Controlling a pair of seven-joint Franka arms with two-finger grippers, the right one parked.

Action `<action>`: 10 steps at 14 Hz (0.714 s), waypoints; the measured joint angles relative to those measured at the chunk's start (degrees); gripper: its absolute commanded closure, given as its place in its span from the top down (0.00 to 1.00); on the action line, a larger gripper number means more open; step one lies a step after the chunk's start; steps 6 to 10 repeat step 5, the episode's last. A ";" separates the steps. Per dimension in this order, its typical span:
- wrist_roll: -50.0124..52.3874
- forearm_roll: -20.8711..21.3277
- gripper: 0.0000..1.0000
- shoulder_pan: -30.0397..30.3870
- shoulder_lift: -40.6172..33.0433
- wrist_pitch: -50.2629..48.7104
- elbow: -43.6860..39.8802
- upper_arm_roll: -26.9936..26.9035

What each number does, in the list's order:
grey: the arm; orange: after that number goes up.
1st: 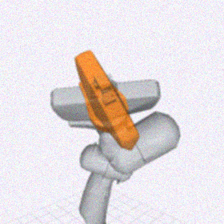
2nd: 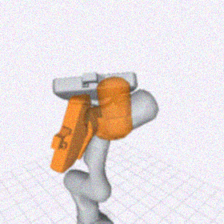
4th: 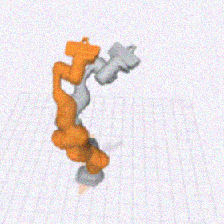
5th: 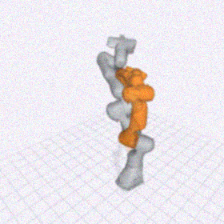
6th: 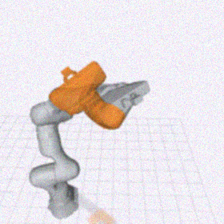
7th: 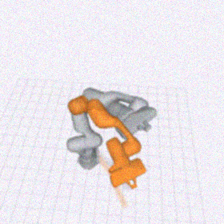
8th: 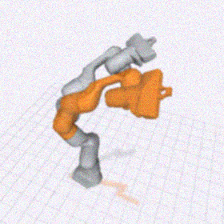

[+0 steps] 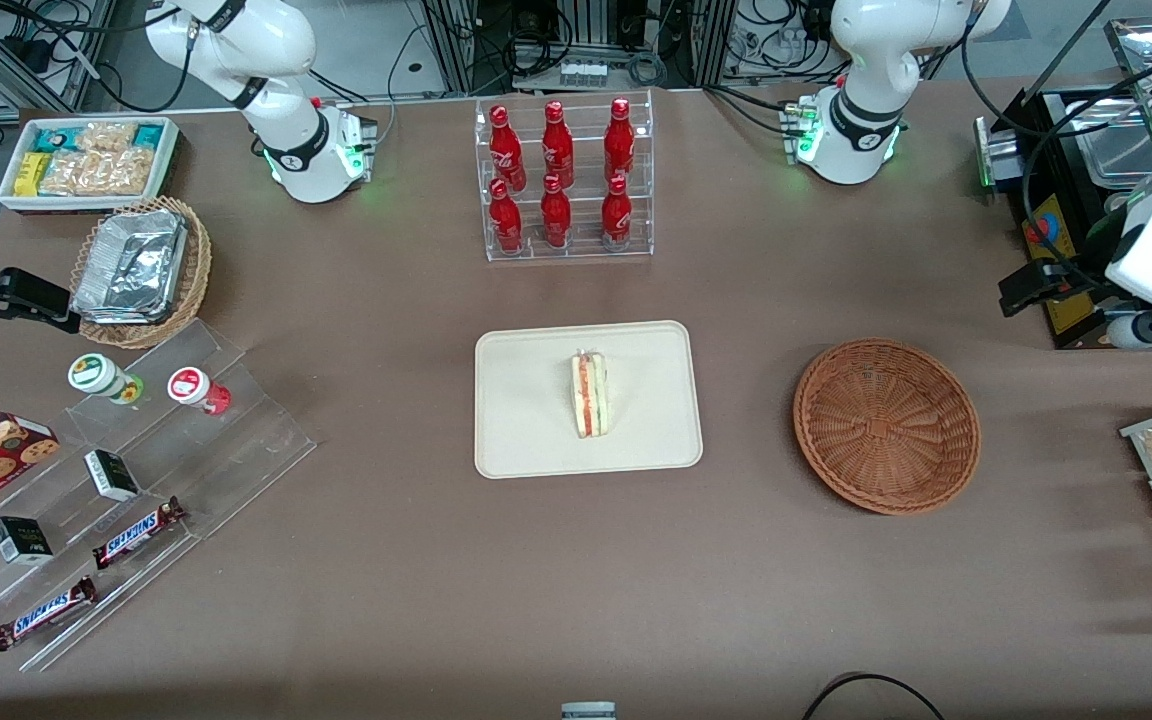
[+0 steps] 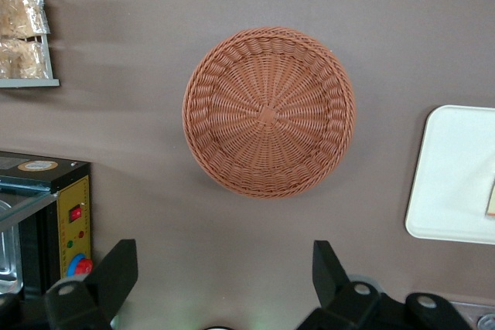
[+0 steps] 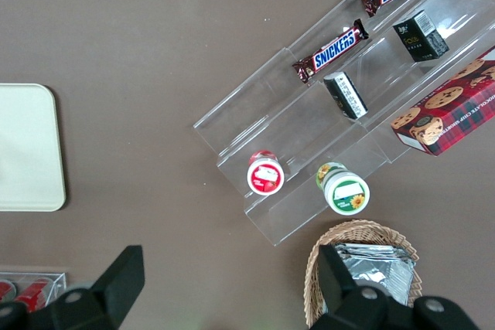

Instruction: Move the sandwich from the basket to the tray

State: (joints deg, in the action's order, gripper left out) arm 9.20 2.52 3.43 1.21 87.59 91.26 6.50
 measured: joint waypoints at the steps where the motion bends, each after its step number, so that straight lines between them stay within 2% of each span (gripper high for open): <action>1: -0.90 -0.01 1.00 -0.88 -0.29 -0.32 0.00 -0.86; 10: -1.90 -0.01 1.00 -1.79 -0.51 -0.45 -0.23 -1.34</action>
